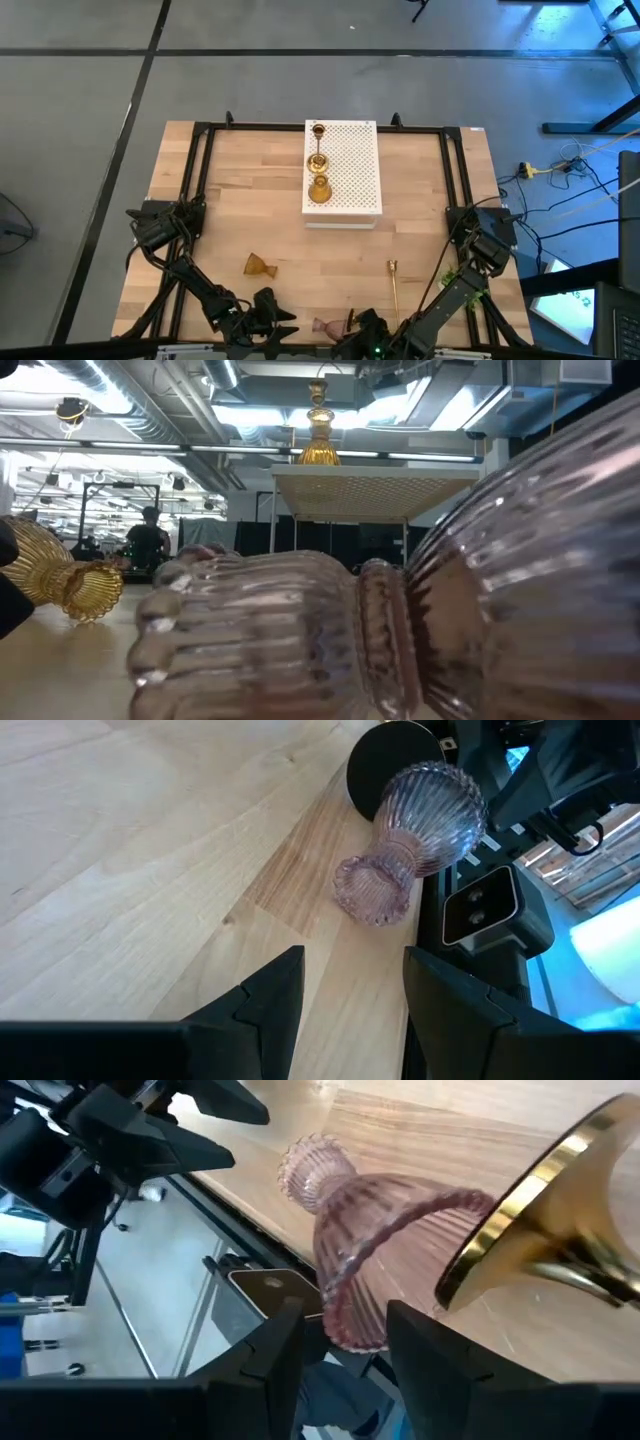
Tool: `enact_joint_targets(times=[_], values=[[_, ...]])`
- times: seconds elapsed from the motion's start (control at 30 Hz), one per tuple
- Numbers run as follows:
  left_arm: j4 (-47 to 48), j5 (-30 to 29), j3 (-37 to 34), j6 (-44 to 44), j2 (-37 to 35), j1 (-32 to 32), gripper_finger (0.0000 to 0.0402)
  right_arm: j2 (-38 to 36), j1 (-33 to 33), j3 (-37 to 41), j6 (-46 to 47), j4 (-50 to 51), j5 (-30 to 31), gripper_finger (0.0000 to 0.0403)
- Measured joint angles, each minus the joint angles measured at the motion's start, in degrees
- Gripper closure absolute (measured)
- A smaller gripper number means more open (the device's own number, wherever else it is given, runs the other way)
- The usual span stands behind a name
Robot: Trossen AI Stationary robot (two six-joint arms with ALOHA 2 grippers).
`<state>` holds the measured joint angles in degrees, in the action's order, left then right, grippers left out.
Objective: Pick & Place candle stick holders
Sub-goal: Put the pink candle holder on the shelf
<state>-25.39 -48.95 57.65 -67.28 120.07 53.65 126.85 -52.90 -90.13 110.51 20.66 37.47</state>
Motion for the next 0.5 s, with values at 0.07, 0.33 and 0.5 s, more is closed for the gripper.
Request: enact_joint_targets(times=[0.07,0.33,0.5], values=[[0.00,-0.06,0.02,0.00,0.00,0.02,0.0236,0.00,0.19,0.00,-0.39,0.56,0.44,0.0256],[-0.78,1.03,0.08,-0.33,-0.02,0.46,0.0236,0.06,1.19,0.00,-1.82,-0.39,3.90,0.0256],[-3.86,1.21,0.11,1.69,-0.02,1.18,0.0236,1.90,2.12,0.00,-3.68,-4.36,3.67,0.0256]])
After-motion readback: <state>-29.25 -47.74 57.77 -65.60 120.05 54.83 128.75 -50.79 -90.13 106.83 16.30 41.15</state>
